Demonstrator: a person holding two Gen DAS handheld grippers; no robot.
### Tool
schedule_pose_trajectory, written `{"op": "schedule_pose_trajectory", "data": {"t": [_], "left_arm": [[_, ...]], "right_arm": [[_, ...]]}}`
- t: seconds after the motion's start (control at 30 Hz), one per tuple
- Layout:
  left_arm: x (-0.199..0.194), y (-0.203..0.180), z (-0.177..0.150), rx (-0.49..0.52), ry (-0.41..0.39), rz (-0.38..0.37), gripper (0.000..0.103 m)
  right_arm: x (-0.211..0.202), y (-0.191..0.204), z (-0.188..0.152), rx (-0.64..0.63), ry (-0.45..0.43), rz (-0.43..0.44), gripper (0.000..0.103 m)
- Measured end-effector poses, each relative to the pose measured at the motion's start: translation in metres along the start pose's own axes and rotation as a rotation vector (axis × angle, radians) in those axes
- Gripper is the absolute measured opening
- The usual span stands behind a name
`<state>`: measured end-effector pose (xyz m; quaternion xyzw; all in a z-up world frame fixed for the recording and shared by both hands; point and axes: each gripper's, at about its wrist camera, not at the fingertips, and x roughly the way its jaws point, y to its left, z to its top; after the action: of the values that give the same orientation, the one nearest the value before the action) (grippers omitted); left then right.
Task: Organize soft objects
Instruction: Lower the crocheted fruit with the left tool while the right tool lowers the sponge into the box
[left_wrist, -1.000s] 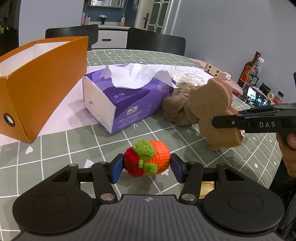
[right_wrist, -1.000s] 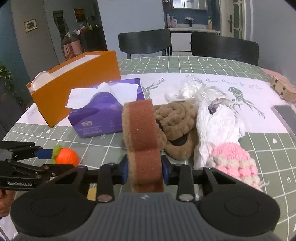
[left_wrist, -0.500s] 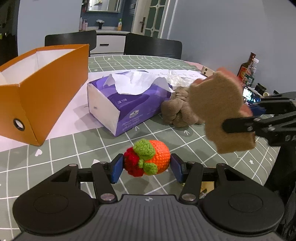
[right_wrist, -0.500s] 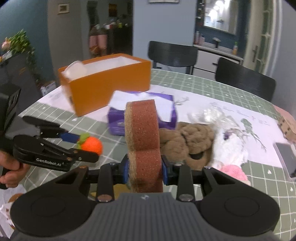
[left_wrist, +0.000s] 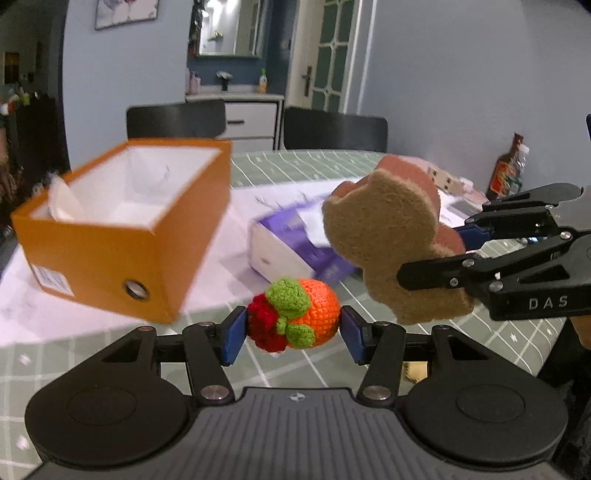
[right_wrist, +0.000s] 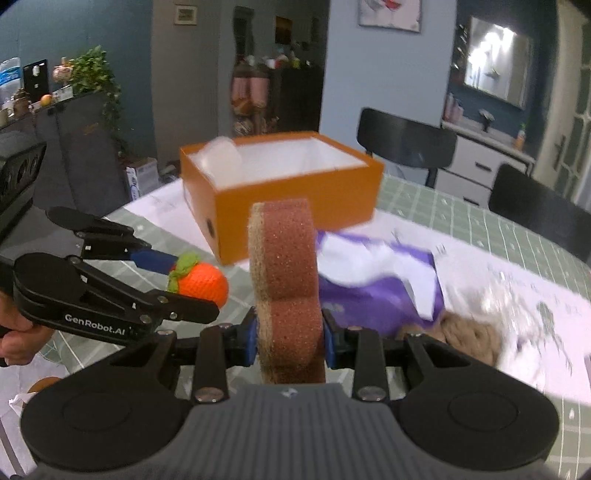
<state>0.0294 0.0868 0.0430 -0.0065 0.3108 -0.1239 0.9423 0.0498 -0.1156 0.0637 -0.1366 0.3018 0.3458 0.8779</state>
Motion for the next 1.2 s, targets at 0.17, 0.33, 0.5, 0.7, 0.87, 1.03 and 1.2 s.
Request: {"op": "schedule_pose_trajectory", "data": {"t": [0.17, 0.33, 0.5, 0.7, 0.87, 1.03, 1.2], "left_arm": [[-0.008, 0.028, 0.023, -0.025, -0.051, 0.028, 0.062], [-0.009, 0.055, 0.048, -0.045, -0.067, 0.053, 0.062], [-0.002, 0.079, 0.070, -0.030, -0.076, 0.104, 0.062], [0.017, 0.109, 0.091, -0.050, -0.065, 0.135, 0.062], [0.041, 0.135, 0.104, -0.078, -0.022, 0.153, 0.062], [0.063, 0.154, 0.111, -0.104, 0.031, 0.164, 0.062], [0.088, 0.174, 0.117, -0.120, 0.123, 0.177, 0.062]], "right_arm": [[0.011, 0.018, 0.033, -0.057, -0.037, -0.003, 0.032], [0.031, 0.027, 0.066, -0.076, -0.046, -0.005, 0.032], [0.055, 0.031, 0.100, -0.073, -0.044, -0.001, 0.032], [0.090, 0.030, 0.139, -0.059, -0.024, -0.009, 0.032], [0.125, 0.023, 0.169, -0.036, 0.011, -0.033, 0.032], [0.164, 0.014, 0.193, -0.006, 0.056, -0.057, 0.032], [0.198, -0.002, 0.206, 0.084, 0.096, -0.039, 0.033]]}}
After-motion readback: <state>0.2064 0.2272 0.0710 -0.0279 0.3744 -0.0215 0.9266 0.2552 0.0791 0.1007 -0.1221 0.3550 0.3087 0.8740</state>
